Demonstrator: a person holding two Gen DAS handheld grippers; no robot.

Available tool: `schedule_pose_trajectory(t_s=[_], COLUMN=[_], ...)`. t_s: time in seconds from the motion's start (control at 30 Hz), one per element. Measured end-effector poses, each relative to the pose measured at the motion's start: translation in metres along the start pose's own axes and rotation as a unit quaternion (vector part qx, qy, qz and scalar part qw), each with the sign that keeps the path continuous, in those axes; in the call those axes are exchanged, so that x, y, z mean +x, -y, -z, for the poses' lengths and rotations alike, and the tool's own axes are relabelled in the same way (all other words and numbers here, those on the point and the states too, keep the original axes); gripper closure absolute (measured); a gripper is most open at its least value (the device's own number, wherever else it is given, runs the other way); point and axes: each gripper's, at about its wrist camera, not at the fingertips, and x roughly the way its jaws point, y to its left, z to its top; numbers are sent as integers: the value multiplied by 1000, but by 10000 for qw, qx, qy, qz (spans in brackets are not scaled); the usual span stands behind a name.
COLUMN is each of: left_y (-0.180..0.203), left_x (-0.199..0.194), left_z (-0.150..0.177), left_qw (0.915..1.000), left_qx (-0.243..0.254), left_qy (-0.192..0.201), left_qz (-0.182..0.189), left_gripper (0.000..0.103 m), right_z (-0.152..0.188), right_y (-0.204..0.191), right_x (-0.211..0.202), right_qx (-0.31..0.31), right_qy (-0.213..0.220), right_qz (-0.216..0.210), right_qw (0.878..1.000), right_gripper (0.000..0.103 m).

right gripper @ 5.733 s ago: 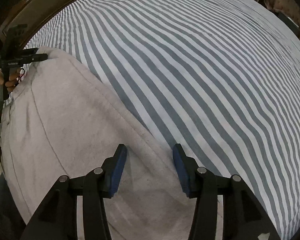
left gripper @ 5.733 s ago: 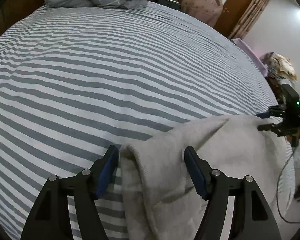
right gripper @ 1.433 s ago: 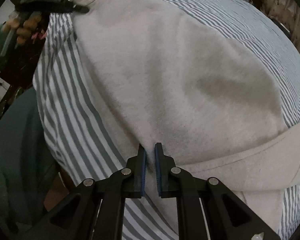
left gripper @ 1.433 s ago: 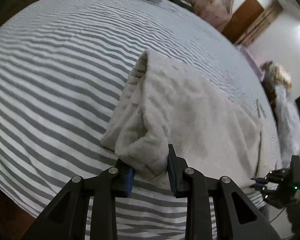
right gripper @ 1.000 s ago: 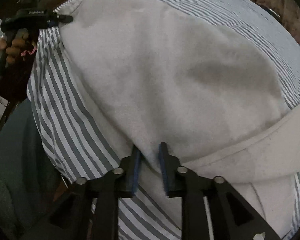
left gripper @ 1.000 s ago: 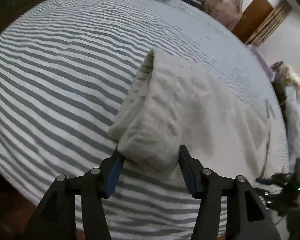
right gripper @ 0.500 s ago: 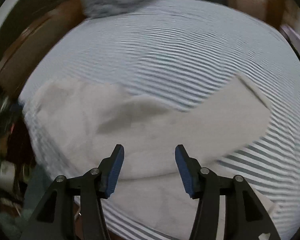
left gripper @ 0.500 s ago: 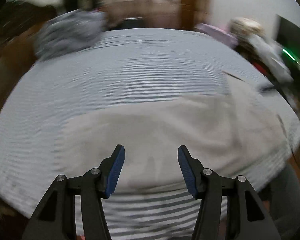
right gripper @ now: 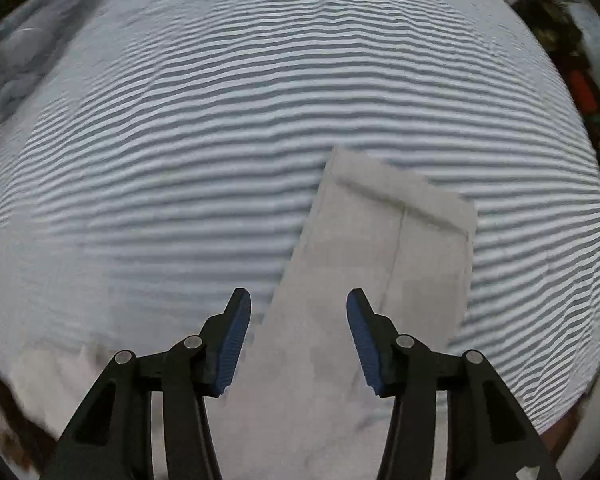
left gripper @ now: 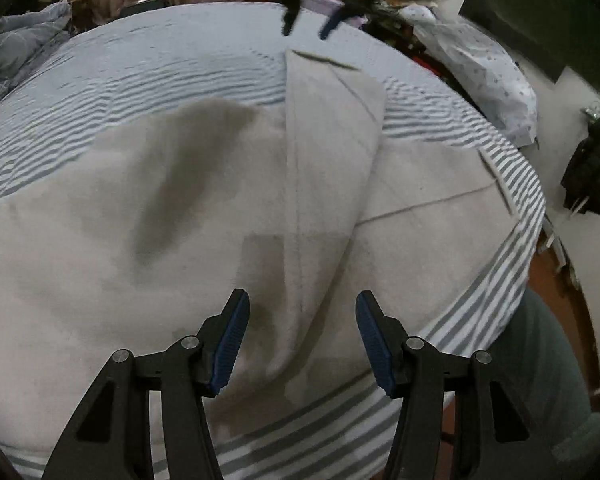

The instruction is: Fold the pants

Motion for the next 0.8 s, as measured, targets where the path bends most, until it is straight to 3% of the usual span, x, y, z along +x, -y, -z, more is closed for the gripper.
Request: schedule_pose_trajectory(t_s=[0.13, 0.27, 0.3, 0.33, 0.4, 0.47, 0.57, 0.7, 0.8], left_y=[6, 14, 14, 16, 17, 14, 10, 20, 28], left_x=[15, 18, 17, 17, 18, 18, 13, 2, -9], left_z=[8, 13, 14, 14, 13, 13, 11, 12, 12], left_qw=[10000, 9995, 9993, 9989, 9977, 9969, 9966, 9887, 9829], left_qx=[20, 246, 289, 353, 482, 511, 427, 841, 1201], left_qy=[-37, 172, 199, 233, 270, 312, 407, 751, 921], left_qz=[9, -112, -158, -216, -397, -509, -577, -984, -1045], left_gripper=[47, 48, 51, 61, 74, 86, 94, 95, 95], right_z=[-21, -24, -22, -19, -14, -5, 14, 55, 108], right_y=[-21, -26, -23, -18, -7, 12, 52, 118, 174], right_x=[34, 64, 66, 65, 55, 40, 3, -60, -98], right_qx=[258, 551, 626, 726, 844, 950, 1121, 1384, 1726], right_qy=[-42, -104, -53, 4, 131, 249, 570, 1094, 1324], right_qz=[553, 1281, 1252, 1059, 1005, 817, 378, -133, -516], right_qw=[9981, 9902, 9901, 9917, 9913, 9918, 9913, 9842, 9747], right_gripper=[57, 61, 67, 72, 96, 97, 98, 98, 98])
